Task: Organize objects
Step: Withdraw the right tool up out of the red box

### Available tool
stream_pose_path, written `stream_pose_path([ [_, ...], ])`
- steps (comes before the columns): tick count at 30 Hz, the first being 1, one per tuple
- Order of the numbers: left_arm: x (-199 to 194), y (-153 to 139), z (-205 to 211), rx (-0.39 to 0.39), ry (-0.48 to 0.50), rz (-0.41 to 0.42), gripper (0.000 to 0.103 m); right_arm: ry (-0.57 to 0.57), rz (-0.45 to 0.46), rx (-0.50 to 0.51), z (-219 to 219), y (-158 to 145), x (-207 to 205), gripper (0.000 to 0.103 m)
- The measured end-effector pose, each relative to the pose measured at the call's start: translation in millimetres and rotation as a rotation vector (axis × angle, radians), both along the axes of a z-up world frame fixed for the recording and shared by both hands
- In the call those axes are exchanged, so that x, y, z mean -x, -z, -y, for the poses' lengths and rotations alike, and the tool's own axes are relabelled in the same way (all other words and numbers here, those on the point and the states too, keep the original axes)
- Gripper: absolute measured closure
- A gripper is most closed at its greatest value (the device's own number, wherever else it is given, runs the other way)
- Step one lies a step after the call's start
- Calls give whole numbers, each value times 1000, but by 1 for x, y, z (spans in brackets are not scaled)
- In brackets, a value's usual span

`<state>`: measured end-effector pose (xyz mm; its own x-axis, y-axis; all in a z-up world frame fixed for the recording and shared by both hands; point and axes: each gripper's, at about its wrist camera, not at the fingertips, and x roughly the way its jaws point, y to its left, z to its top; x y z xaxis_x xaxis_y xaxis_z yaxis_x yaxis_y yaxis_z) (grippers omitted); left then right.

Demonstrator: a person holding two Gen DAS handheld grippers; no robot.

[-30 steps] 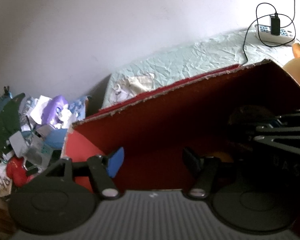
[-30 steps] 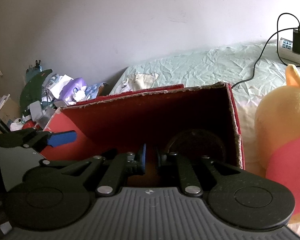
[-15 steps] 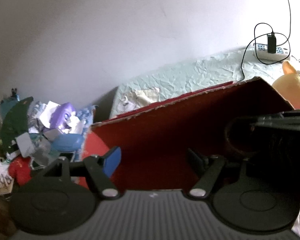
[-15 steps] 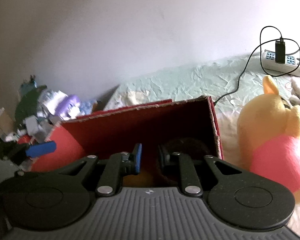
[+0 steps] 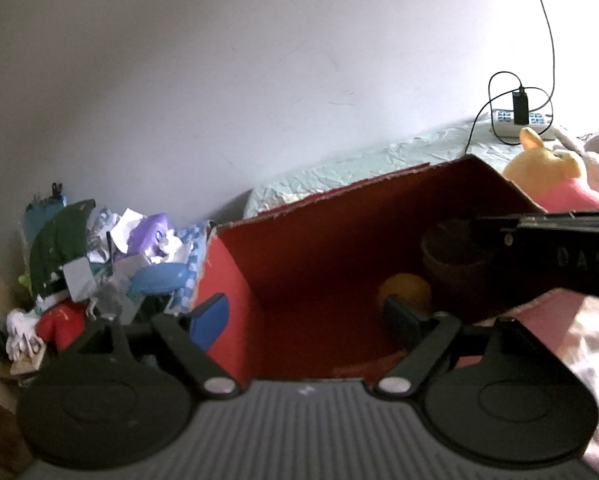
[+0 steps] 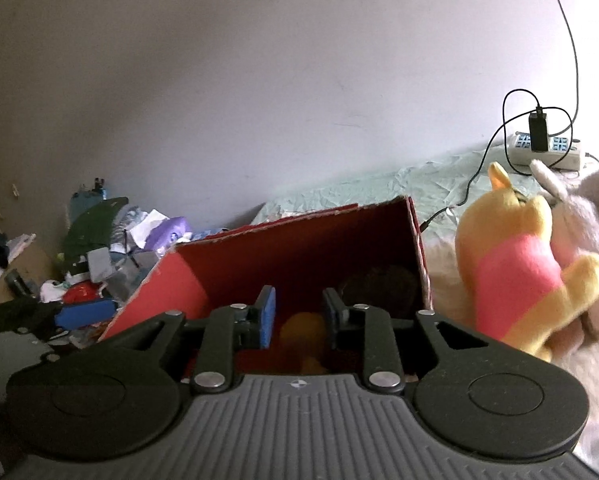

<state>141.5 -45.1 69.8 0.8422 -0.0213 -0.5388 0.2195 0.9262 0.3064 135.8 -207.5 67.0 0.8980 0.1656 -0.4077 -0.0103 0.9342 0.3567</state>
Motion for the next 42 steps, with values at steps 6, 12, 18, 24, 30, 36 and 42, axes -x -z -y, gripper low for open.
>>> stream_pose_path([
  [6,24,3,-4,27,-24,8,15,4,23,-22,-8,13,26,68],
  [12,45,3,-9,32,-54,50,12,27,86,-10,-14,18,52,60],
  [18,63,6,-16,54,-80,64,12,36,100,-59,-10,29,70,59],
  [24,82,17,-22,75,-86,55,11,-13,61,-100,-17,51,82,57],
  [30,92,36,-37,122,-101,-15,11,-34,9,-122,-21,76,86,52],
  [36,98,56,-53,165,-102,-93,11,-72,-41,-164,-21,93,85,52],
  [42,116,69,-59,207,-31,-139,11,-133,-94,-265,-18,111,84,50],
])
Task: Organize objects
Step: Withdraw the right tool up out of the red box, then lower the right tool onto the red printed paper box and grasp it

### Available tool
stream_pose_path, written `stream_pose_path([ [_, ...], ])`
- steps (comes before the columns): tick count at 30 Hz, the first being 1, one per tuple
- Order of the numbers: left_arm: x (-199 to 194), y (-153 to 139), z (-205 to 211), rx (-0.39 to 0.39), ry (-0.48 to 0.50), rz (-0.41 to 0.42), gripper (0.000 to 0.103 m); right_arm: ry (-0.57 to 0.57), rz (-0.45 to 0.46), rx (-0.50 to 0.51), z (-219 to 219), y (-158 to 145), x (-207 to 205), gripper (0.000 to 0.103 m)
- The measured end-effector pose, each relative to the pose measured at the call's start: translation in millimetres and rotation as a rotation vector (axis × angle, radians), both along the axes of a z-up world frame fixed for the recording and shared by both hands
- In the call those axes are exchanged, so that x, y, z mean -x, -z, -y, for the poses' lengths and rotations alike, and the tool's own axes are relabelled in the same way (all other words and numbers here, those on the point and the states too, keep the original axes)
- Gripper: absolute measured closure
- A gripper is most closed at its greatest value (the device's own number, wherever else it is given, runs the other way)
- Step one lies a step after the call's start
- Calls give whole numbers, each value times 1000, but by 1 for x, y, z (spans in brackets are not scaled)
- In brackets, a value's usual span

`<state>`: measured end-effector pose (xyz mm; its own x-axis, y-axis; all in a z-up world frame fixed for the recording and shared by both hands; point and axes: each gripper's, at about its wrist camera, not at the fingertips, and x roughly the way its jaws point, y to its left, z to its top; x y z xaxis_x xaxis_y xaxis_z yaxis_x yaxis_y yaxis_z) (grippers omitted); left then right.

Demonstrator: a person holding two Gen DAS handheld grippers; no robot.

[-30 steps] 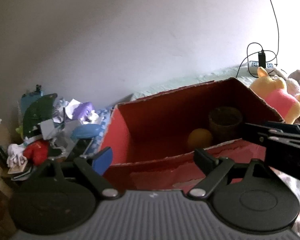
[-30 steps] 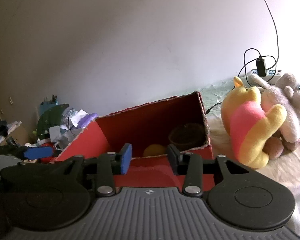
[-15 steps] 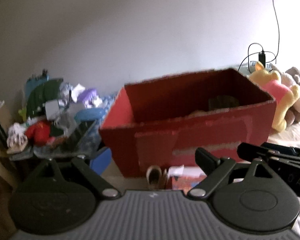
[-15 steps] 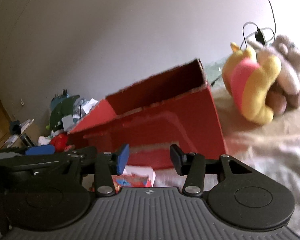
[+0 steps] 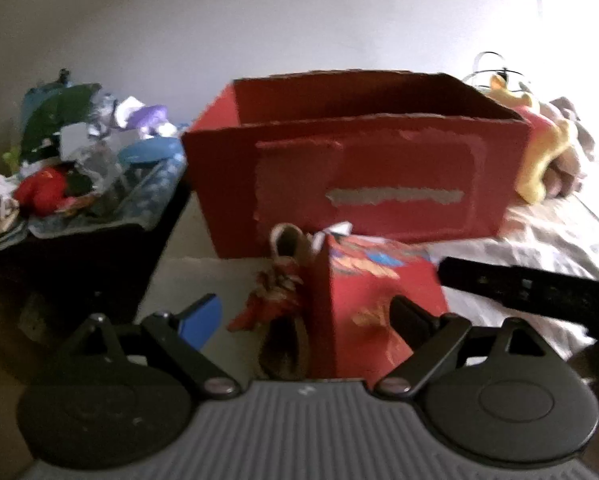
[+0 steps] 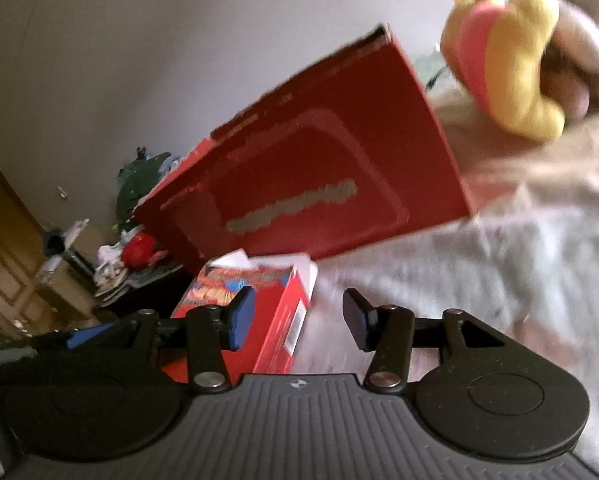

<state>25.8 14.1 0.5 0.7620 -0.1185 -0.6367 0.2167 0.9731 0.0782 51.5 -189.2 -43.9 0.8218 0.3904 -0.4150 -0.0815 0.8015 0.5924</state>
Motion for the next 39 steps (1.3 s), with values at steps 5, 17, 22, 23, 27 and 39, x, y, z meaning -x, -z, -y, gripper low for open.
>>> stream_pose_path([
  [5,9,8,3,49,76,-8,12,-57,0,-61,-2,9,2,50],
  [17,9,21,15,135,149,-41,16,-145,38,-201,6,20,4,51],
  [22,13,18,27,144,193,-47,17,-123,73,-139,11,11,13,52],
  [23,14,17,29,147,199,-49,17,-117,75,-135,13,10,14,52],
  [27,14,15,41,161,233,-51,17,-88,79,-121,27,7,20,52],
  [39,9,19,97,178,337,-94,15,47,53,-50,63,6,33,52],
])
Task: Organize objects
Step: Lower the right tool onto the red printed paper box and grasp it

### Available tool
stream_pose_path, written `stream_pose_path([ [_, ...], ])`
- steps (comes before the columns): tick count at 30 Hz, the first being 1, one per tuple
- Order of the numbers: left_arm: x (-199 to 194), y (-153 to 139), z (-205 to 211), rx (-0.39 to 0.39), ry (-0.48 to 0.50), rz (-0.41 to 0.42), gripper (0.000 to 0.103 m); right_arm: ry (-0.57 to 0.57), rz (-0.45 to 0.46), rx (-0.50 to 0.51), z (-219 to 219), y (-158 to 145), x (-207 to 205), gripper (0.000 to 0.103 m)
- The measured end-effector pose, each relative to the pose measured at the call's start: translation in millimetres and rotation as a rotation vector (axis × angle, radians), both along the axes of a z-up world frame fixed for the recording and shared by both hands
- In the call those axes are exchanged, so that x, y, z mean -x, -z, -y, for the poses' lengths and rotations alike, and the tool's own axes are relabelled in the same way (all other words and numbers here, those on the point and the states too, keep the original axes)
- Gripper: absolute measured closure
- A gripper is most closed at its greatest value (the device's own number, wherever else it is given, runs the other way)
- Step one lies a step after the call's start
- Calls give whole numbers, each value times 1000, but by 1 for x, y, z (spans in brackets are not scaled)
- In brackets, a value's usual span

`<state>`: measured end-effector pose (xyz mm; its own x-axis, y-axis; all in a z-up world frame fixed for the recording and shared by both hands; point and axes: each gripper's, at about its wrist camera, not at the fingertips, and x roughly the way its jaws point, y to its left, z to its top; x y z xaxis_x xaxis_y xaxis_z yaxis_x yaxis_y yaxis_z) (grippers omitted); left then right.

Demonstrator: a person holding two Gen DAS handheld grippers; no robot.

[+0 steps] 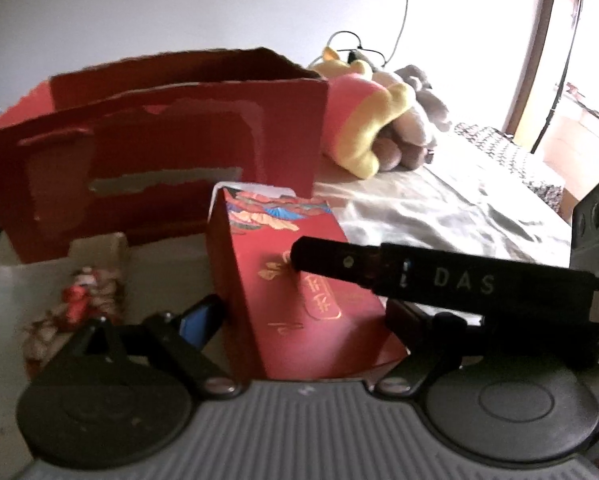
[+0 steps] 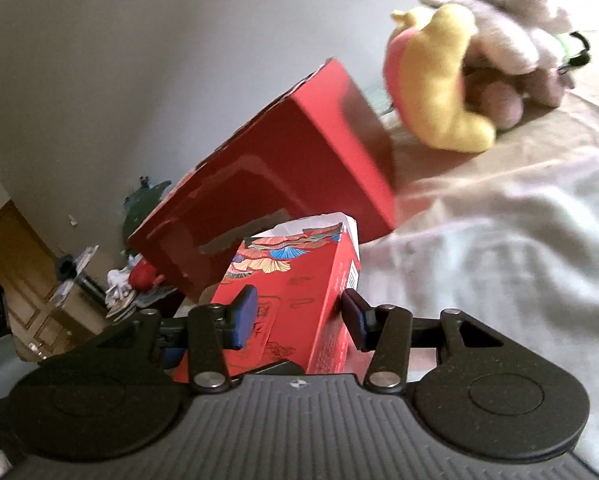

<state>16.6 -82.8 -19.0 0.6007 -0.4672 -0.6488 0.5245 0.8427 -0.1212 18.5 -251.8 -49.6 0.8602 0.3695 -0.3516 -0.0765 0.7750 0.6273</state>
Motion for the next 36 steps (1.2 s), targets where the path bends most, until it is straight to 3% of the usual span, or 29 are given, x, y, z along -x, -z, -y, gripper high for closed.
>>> stream_pose_path([
  [3,-4,2,9,27,28,-33,12,29,-2,20,9,-1,3,52],
  [8,-4,6,24,5,34,-22,7,28,-31,-39,22,9,1,51],
  [12,-11,13,26,-10,26,-41,6,2,-45,-44,20,14,-3,50],
  [22,-19,18,11,51,38,-81,9,-16,-49,-80,26,19,-3,56],
  [27,-12,16,9,31,50,-56,10,-23,-51,-87,27,19,-2,49],
  [36,-7,10,1,29,42,-21,5,-29,-42,-73,26,17,1,49],
])
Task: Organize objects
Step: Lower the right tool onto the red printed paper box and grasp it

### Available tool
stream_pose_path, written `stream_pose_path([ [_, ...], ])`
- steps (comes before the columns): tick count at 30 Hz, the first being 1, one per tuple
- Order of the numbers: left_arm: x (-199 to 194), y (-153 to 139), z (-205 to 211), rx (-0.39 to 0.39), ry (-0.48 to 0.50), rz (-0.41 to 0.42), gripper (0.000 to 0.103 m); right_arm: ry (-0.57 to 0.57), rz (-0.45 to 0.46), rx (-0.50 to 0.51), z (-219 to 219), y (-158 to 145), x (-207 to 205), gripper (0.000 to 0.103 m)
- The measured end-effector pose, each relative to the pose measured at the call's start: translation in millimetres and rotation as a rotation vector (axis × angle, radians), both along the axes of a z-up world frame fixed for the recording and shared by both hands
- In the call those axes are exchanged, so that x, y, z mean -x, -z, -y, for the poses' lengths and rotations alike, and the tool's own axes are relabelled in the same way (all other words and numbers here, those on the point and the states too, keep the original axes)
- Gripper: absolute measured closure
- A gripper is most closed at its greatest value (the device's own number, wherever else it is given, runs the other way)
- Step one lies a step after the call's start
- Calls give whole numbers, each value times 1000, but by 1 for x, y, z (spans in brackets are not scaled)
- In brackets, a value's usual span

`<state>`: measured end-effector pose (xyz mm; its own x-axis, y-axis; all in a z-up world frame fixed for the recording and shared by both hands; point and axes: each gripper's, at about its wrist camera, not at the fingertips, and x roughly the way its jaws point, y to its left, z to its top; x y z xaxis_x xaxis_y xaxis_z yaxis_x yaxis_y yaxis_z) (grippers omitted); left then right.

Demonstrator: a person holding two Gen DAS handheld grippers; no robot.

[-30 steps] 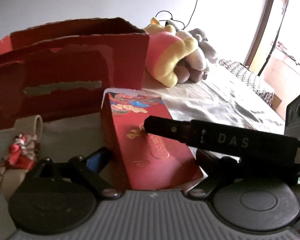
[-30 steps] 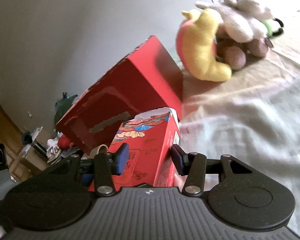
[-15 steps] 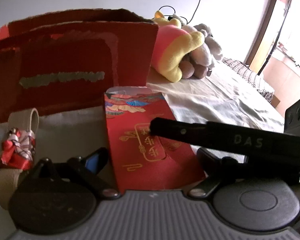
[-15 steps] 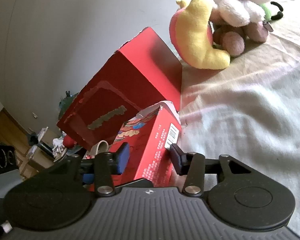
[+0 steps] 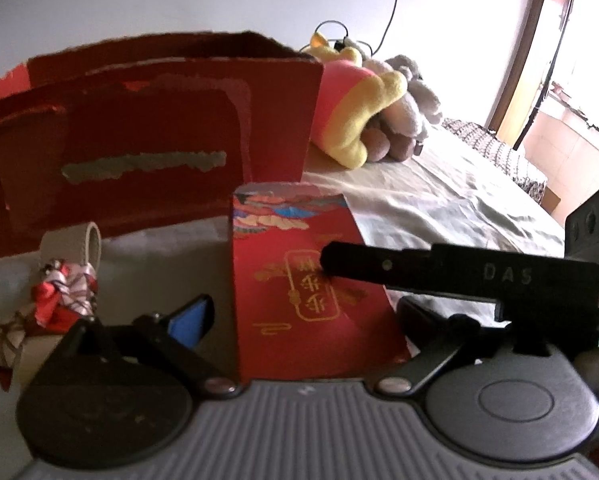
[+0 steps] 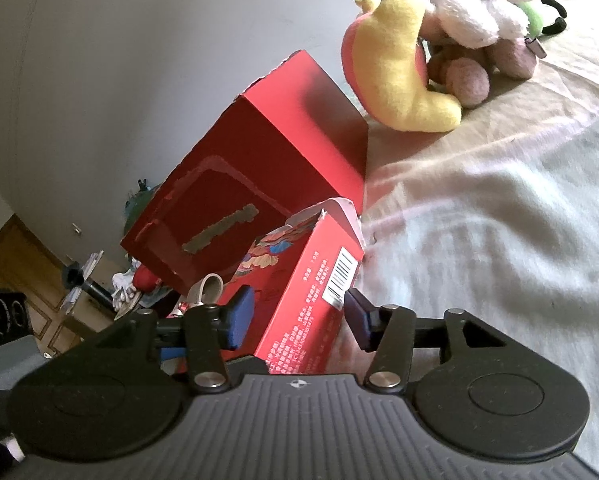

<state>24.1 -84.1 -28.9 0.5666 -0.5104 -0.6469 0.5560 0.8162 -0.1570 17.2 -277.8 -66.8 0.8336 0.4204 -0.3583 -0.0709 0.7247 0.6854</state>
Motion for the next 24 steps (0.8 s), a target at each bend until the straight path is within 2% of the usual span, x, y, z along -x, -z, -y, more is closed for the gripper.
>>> stream_pose_path([
  [4,5,-7,-5,9,6,42,3,0,-4,-21,1,2,-1,49],
  [6,1,-5,-3,10,9,23,7,3,-8,-38,2,4,-2,50],
  [7,-2,-2,-2,30,25,-2,14,6,-7,-37,2,4,-1,50],
  [8,-4,0,-2,44,32,-22,14,2,-8,-36,1,4,-1,50],
  [17,4,1,2,38,21,-7,16,-7,8,6,-3,-3,4,56],
  [24,16,-11,4,46,31,26,16,-3,42,21,-3,-15,15,57],
])
